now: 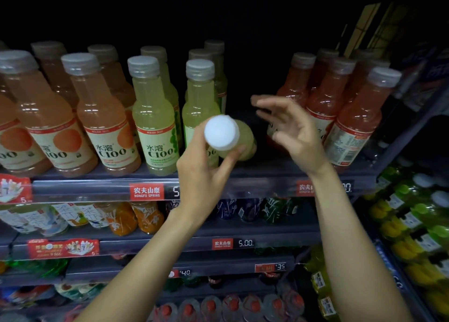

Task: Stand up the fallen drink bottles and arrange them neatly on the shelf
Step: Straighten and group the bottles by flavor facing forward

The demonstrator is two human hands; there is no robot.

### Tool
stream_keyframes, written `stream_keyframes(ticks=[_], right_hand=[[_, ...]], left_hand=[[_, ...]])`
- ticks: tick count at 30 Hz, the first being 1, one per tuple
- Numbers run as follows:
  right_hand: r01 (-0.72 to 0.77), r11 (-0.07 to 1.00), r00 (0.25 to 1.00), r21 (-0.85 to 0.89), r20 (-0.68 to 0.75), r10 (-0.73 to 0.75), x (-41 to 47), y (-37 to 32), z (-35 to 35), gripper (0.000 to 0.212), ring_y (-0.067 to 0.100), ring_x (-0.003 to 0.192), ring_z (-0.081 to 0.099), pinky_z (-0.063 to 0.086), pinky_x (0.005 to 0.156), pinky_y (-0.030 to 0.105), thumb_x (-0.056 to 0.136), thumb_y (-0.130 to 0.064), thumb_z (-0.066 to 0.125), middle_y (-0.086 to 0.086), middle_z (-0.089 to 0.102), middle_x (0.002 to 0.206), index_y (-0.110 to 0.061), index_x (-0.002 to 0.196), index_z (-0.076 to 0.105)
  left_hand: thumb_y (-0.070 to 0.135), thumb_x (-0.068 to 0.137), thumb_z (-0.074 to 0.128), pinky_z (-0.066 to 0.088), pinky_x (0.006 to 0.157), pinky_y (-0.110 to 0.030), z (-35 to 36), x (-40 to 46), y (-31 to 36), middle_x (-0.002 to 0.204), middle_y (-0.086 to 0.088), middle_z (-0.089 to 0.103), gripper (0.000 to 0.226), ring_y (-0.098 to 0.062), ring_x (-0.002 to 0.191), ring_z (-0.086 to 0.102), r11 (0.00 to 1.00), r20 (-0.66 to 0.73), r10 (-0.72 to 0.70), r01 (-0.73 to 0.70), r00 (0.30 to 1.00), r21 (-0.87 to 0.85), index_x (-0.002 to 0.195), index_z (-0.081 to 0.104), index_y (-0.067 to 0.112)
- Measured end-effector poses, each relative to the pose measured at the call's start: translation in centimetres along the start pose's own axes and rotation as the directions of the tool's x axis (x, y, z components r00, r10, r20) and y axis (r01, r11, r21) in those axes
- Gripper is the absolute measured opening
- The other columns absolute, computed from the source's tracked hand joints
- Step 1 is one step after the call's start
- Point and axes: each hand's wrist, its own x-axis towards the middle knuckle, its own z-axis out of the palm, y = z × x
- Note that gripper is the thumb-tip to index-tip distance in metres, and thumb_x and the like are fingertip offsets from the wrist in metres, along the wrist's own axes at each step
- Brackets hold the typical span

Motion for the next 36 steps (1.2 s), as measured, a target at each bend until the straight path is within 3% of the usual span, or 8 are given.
stream_keyframes(ticks=[6, 9, 12, 17, 21, 25, 32, 36], right_hand=[[-0.022, 0.782, 0.986, -0.622, -0.142, -0.084, 8.1, 2.1, 1.3, 0.052, 0.028, 0.116, 0.052, 0.045, 0.096, 0.037, 0.084, -0.004, 0.046, 0.014, 0.054, 0.127, -0.013, 0.136, 0.049], [-0.113, 0.669, 0.994, -0.735, -0.091, 0.068, 11.5, 2.9, 2.4, 0.068, 0.034, 0.128, 0.042, 0.043, 0.095, 0.037, 0.091, -0.013, 0.05, 0.02, 0.034, 0.145, -0.029, 0.15, 0.02], [-0.164, 0.609, 0.981, -0.776, -0.064, 0.183, 13.3, 3.6, 2.5, 0.073, 0.036, 0.133, 0.034, 0.04, 0.099, 0.044, 0.092, -0.02, 0.054, 0.02, 0.032, 0.145, -0.036, 0.15, 0.013], [-0.171, 0.633, 0.985, -0.755, -0.127, 0.115, 12.7, 4.0, 2.0, 0.063, 0.035, 0.123, 0.045, 0.045, 0.092, 0.044, 0.089, -0.03, 0.057, 0.016, 0.044, 0.134, -0.03, 0.145, 0.029], [-0.213, 0.869, 0.937, -0.448, -0.346, 0.051, 10.6, 4.1, 2.4, 0.06, 0.028, 0.098, 0.061, 0.05, 0.081, 0.037, 0.078, -0.032, 0.072, 0.009, 0.062, 0.111, -0.012, 0.126, 0.043], [-0.229, 0.934, 0.869, -0.275, -0.491, 0.068, 9.4, 3.9, 3.3, 0.063, 0.028, 0.08, 0.066, 0.054, 0.072, 0.051, 0.07, -0.035, 0.077, 0.011, 0.066, 0.093, -0.009, 0.117, 0.043], [-0.338, 0.858, 0.863, -0.388, -0.491, 0.118, 9.6, 2.5, 1.9, 0.061, 0.028, 0.087, 0.064, 0.053, 0.075, 0.046, 0.067, -0.045, 0.08, 0.014, 0.066, 0.099, -0.009, 0.107, 0.051], [-0.398, 0.835, 0.905, -0.38, -0.313, 0.289, 10.0, 2.4, 0.4, 0.026, 0.0, 0.061, 0.054, 0.042, 0.057, 0.015, 0.081, -0.03, 0.074, 0.002, 0.06, 0.077, -0.018, 0.078, 0.051]], left_hand=[[0.047, 0.076, 0.073, 0.056, 0.065, -0.038, -1.4, 0.3, 0.3, 0.106, 0.003, 0.07, 0.051, -0.009, 0.092, 0.063, 0.992, -0.017, 0.039, -0.037, 0.999, 0.118, 0.113, 0.06, 0.014], [0.051, 0.074, 0.071, 0.055, 0.065, -0.039, -1.6, 0.6, 0.7, 0.103, 0.003, 0.071, 0.048, -0.007, 0.09, 0.062, 0.99, -0.013, 0.034, -0.032, 0.999, 0.136, 0.111, 0.053, 0.026], [0.052, 0.073, 0.07, 0.055, 0.063, -0.037, -1.6, 0.6, 0.9, 0.101, 0.005, 0.071, 0.048, -0.006, 0.087, 0.062, 0.99, -0.016, 0.021, -0.018, 1.0, 0.139, 0.11, 0.05, 0.03], [0.051, 0.075, 0.07, 0.055, 0.062, -0.036, -1.4, 0.7, 0.6, 0.099, 0.001, 0.071, 0.052, -0.011, 0.087, 0.064, 0.986, -0.027, 0.032, -0.027, 0.999, 0.162, 0.112, 0.059, 0.016], [0.051, 0.075, 0.069, 0.054, 0.064, -0.033, -1.3, 0.8, 0.6, 0.098, 0.001, 0.07, 0.055, -0.009, 0.087, 0.062, 0.986, -0.023, 0.019, -0.015, 1.0, 0.164, 0.112, 0.062, 0.011], [0.053, 0.075, 0.068, 0.054, 0.063, -0.033, -1.2, 0.9, 0.6, 0.096, 0.0, 0.07, 0.058, -0.009, 0.084, 0.062, 0.985, -0.012, 0.006, -0.004, 1.0, 0.171, 0.114, 0.061, 0.01], [0.062, 0.076, 0.061, 0.054, 0.062, -0.037, -1.0, 1.5, 0.7, 0.094, 0.004, 0.067, 0.071, -0.01, 0.081, 0.061, 0.986, -0.022, -0.012, 0.015, 1.0, 0.166, 0.119, 0.056, 0.006], [0.068, 0.078, 0.055, 0.056, 0.064, -0.035, -1.0, 1.7, 0.8, 0.098, 0.002, 0.066, 0.078, -0.014, 0.082, 0.063, 0.984, -0.004, -0.008, 0.009, 1.0, 0.176, 0.125, 0.052, 0.006]])
